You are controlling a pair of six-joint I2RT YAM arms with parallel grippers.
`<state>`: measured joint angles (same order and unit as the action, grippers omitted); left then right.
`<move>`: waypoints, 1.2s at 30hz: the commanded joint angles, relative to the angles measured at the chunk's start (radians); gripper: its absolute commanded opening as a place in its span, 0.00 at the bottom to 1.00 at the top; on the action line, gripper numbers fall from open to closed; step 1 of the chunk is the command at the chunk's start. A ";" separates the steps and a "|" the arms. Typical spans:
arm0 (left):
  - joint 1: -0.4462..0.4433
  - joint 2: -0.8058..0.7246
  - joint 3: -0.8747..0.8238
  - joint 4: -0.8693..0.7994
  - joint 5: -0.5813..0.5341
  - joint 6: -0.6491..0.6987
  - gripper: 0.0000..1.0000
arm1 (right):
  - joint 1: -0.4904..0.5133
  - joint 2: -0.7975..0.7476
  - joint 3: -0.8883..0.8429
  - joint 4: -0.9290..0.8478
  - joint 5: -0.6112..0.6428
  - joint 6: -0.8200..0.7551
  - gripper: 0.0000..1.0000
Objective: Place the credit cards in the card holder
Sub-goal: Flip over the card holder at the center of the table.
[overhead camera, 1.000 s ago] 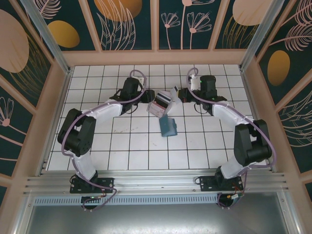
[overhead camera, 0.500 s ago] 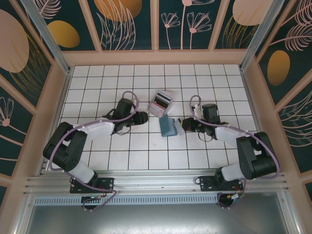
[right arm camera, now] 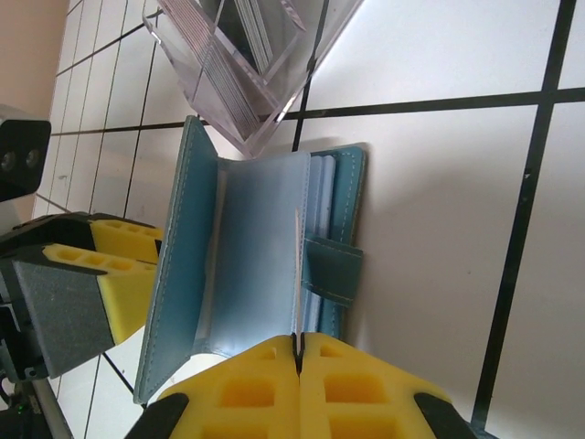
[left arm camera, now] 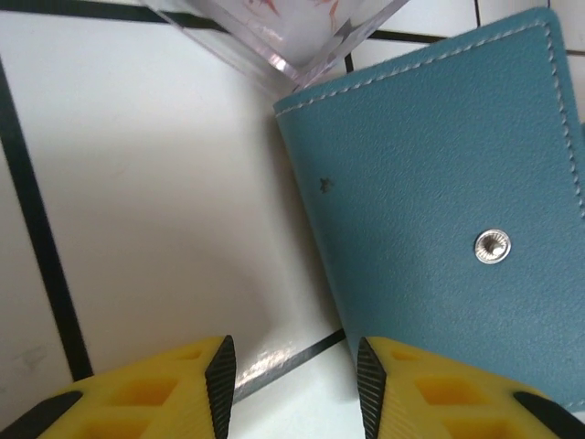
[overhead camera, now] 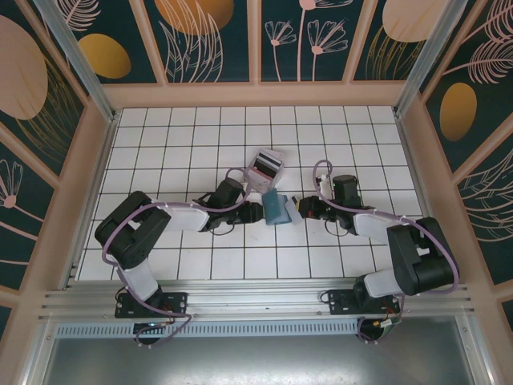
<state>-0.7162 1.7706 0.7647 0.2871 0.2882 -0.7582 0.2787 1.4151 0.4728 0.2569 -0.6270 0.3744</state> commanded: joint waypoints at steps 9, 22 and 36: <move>-0.002 0.046 -0.027 0.044 0.012 -0.023 0.41 | 0.020 0.066 0.033 -0.003 0.017 -0.020 0.00; -0.003 0.084 -0.048 0.105 0.029 -0.047 0.39 | 0.050 0.088 0.055 0.071 -0.069 0.037 0.00; -0.004 0.080 -0.075 0.135 0.028 -0.062 0.33 | 0.095 0.080 0.099 0.173 -0.151 0.128 0.00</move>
<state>-0.7124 1.8011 0.7200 0.4454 0.3016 -0.7986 0.3481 1.5108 0.5266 0.3706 -0.7368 0.4740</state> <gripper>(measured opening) 0.332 0.069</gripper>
